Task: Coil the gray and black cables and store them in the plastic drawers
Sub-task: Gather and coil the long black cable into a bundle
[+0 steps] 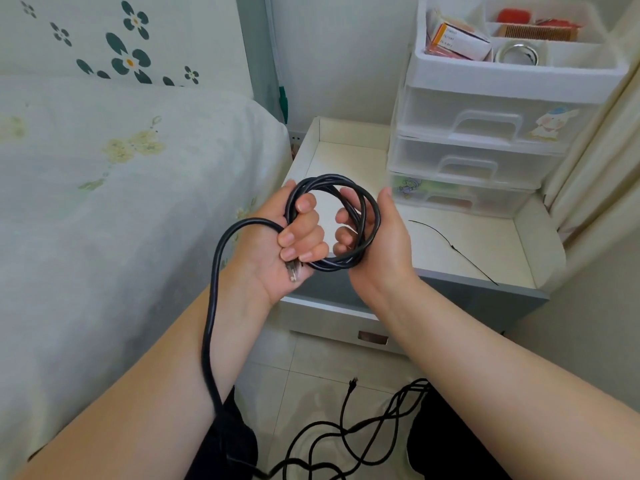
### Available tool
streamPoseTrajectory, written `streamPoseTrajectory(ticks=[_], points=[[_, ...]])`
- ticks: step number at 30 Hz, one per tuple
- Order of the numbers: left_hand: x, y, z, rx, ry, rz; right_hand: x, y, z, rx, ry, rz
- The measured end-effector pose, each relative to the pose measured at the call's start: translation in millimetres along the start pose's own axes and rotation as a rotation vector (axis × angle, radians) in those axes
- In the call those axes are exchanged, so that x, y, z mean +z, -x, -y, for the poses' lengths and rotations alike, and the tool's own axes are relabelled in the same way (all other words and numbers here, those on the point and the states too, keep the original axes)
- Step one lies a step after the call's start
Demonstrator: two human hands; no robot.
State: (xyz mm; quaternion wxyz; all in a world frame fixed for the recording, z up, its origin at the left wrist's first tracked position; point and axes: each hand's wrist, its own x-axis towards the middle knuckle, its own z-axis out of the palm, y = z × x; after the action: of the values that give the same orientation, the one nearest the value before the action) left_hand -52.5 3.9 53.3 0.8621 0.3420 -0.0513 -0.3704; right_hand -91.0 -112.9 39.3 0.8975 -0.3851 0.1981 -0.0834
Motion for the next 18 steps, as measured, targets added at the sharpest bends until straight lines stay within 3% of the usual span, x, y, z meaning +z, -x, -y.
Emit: streamPoseTrajectory(ticks=[7,11,15,18], points=[[4.7,-1.9,-7.3,0.146,-0.029,-0.094,4.8,10.9,-6.2,0.139,0.05,0.008],[4.1,-10.9,-8.3,0.309,-0.176,-0.269,10.0,42.3,-24.2,0.435,0.116,0.244],[1.7,-22.1,-8.1,0.5,-0.559,-0.522,14.0,70.8,-25.0,0.451,0.439,0.439],[-4.2,-20.4,-5.0,0.644,-1.043,-0.54,10.9,76.5,-16.6,0.475,0.562,0.532]])
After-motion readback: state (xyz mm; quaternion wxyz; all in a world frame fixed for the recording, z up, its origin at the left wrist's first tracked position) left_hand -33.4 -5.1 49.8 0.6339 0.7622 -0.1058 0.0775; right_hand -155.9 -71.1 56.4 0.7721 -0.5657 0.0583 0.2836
